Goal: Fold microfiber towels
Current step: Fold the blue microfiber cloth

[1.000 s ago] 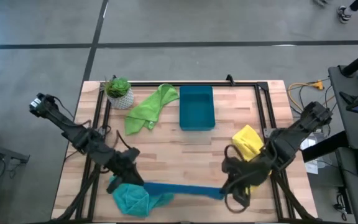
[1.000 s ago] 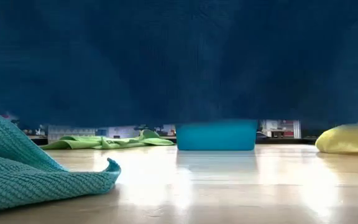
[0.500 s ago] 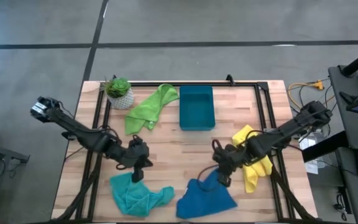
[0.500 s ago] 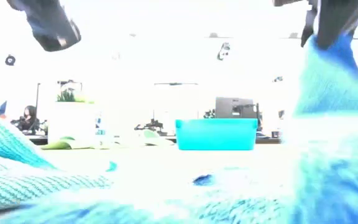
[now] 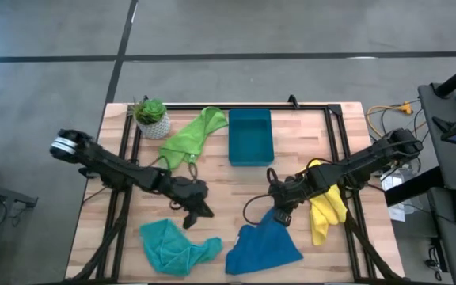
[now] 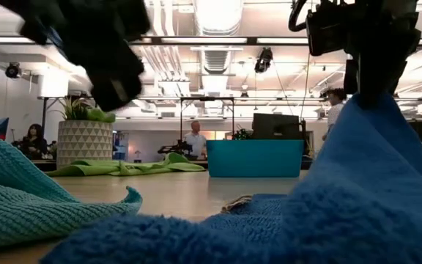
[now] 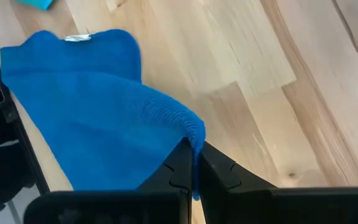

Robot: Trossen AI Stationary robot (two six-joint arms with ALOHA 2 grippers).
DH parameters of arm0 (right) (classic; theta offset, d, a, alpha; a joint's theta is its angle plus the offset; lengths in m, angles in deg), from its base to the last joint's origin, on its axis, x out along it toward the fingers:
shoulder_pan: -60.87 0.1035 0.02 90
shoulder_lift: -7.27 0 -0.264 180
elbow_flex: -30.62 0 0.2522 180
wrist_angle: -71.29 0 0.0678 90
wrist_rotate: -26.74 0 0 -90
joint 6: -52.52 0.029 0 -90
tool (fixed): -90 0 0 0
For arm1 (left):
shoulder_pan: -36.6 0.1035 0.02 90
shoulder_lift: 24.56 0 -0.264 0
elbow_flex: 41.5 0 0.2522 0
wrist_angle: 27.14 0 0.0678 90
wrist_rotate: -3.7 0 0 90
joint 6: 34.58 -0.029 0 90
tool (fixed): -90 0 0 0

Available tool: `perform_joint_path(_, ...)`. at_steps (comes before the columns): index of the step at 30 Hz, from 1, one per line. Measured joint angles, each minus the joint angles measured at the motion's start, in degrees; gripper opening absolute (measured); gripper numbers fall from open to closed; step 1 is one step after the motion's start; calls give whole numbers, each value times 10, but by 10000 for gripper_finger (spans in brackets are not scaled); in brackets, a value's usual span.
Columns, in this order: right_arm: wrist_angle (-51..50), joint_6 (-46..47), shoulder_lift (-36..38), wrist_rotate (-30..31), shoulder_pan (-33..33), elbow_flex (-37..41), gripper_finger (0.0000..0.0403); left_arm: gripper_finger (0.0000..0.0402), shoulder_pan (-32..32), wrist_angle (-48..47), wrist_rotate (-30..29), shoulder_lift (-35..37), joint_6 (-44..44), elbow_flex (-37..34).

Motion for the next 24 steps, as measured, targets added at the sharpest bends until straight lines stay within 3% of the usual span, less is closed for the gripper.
perform_joint_path(5,-2,1,0,0,0,6,9,0,16,97,107,-123,-71,53)
perform_joint_path(9,-3,2,0,0,0,7,9,0,16,98,159,-197,-132,124)
perform_joint_path(20,-2,29,0,3,0,7,9,0,18,-16,116,-349,-178,295)
perform_joint_path(24,-2,34,0,4,0,7,9,0,11,-111,35,-367,-211,342)
